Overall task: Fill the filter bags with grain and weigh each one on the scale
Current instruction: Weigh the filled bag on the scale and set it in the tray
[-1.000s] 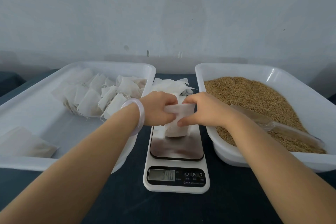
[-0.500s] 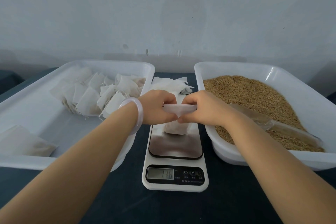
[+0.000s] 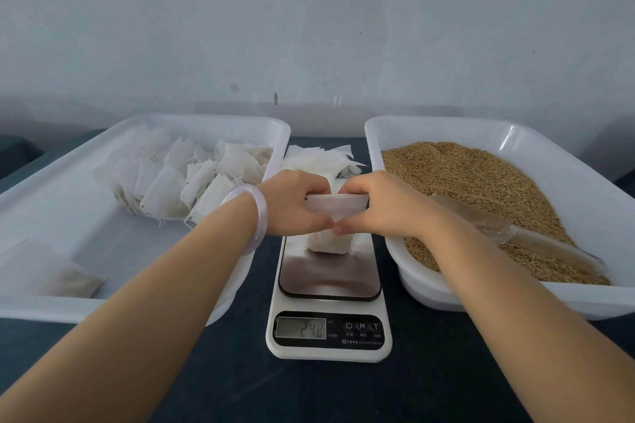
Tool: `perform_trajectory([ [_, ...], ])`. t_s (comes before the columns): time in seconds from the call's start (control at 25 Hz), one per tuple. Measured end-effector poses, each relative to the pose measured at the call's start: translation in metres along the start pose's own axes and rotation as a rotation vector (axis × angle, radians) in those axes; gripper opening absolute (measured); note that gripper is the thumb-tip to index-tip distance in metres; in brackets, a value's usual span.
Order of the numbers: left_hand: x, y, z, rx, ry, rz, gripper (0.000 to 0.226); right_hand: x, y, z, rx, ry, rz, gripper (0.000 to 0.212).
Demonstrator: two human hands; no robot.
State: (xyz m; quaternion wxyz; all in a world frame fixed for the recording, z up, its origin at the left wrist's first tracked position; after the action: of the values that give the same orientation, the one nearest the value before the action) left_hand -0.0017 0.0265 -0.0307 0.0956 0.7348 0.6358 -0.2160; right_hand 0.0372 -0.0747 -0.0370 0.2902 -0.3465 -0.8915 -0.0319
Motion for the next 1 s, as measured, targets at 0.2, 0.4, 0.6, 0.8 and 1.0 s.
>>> perform_trajectory([
  [0.2, -0.0008, -0.0006, 0.0002, 0.004, 0.006, 0.0, 0.022, 0.0015, -0.0009, 0.0001, 0.005, -0.011, -0.005, 0.03],
  [0.4, -0.0016, -0.0013, 0.0003, 0.009, 0.016, 0.004, 0.023, 0.0012, -0.0008, 0.0004, 0.006, -0.007, -0.008, 0.028],
  [0.6, -0.002, -0.0013, 0.0004, 0.017, 0.02, 0.008, 0.024, 0.0009, -0.0013, 0.0006, 0.007, -0.01, -0.006, 0.029],
  [0.8, -0.0018, -0.0013, 0.0006, 0.015, 0.013, 0.008, 0.023, 0.0007, -0.0014, 0.0023, 0.021, -0.005, 0.001, 0.03],
  [1.0, -0.0011, -0.0012, 0.0014, 0.019, 0.006, -0.002, 0.023, 0.0004, -0.0008, 0.002, 0.019, -0.004, -0.003, 0.024],
])
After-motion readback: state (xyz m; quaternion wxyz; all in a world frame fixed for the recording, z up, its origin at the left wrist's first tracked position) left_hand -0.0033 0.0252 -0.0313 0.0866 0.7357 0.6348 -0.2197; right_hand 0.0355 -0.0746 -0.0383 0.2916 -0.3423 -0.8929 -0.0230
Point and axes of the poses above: each hand's wrist, its own y-axis towards the middle knuckle, its own z-axis out of the palm, x = y × z, the point moved 8 cm from there along y, towards the middle knuckle, and after that the axes turned 11 degrees about x, right-handed, at the moved point
